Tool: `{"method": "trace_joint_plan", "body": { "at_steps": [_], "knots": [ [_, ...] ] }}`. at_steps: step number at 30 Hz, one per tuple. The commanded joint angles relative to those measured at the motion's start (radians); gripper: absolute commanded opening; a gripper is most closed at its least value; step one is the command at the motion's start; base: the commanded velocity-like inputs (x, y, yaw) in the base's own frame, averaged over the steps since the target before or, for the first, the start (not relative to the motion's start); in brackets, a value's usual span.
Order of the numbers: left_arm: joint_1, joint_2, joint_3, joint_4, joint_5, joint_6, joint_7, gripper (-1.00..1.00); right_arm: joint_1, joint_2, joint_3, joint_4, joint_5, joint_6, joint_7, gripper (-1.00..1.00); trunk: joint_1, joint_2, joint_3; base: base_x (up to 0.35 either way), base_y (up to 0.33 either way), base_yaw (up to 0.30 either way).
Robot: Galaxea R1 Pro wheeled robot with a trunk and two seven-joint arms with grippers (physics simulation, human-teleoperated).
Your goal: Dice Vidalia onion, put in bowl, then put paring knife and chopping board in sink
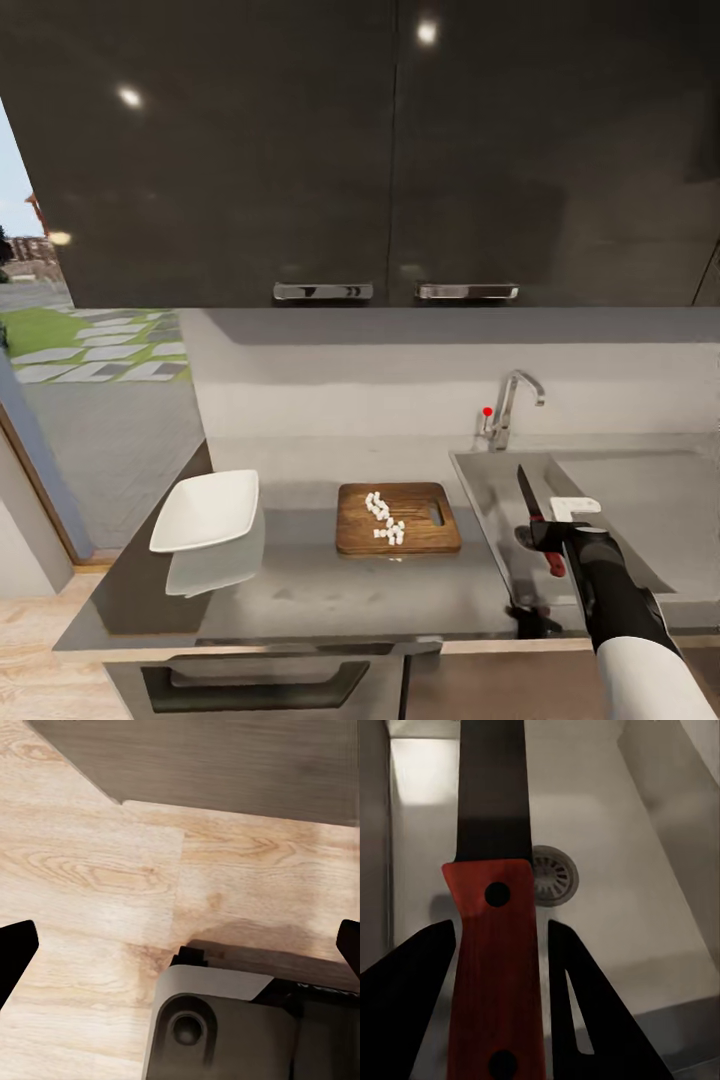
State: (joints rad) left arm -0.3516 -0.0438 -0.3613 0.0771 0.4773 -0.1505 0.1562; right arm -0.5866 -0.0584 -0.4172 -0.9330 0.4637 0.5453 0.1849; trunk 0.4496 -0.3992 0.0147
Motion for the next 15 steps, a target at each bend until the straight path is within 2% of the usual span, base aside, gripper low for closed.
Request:
{"method": "trace_joint_plan", "body": {
  "at_steps": [1, 11, 15],
  "knots": [
    [-0.001, -0.001, -0.008, 0.004, 0.007, -0.006, 0.000, 1.00, 0.000, 0.001, 0.000, -0.001, 0.011, 0.003, 0.008, -1.00, 0.000, -0.001, 0.000, 0.005, -0.084, -0.011],
    [-0.001, -0.001, -0.008, 0.004, 0.007, -0.006, 0.000, 1.00, 0.000, 0.010, 0.005, 0.009, 0.009, 0.001, -0.026, -1.00, 0.000, -0.001, -0.003, 0.120, -0.240, -0.001],
    [-0.001, -0.001, -0.008, 0.004, 0.007, -0.006, 0.000, 1.00, 0.000, 0.011, 0.006, 0.019, 0.009, 0.001, -0.027, -1.00, 0.000, -0.001, -0.009, 0.049, -0.073, 0.000]
  ]
}}
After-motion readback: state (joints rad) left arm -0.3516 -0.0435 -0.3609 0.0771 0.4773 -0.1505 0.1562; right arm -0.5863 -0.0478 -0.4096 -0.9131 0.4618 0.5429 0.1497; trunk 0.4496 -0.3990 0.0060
